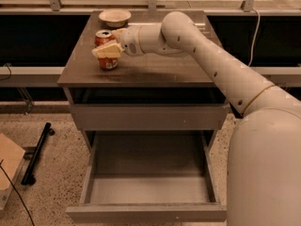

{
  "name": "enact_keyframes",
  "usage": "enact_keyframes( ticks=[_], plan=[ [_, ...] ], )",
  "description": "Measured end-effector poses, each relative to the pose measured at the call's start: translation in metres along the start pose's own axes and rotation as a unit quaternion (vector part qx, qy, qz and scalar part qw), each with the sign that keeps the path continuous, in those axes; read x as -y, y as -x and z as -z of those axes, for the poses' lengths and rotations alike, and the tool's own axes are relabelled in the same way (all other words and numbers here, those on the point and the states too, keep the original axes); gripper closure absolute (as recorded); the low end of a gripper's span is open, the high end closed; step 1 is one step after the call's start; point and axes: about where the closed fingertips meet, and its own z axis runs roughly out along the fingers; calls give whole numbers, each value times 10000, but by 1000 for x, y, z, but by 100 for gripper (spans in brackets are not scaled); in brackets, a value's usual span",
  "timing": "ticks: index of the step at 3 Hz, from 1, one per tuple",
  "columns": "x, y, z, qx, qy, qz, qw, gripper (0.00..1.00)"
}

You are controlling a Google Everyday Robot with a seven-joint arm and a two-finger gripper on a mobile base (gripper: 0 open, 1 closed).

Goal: Place coke can into middle drawer

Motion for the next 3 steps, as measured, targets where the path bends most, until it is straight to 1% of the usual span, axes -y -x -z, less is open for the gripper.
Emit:
enact_keyframes(
  ticks=[1,2,3],
  plan=[
    [0,9,13,191,16,-40,9998,70],
    [-4,21,32,283,95,37,9995,95],
    [-16,32,71,208,74,198,9996,100]
  ],
)
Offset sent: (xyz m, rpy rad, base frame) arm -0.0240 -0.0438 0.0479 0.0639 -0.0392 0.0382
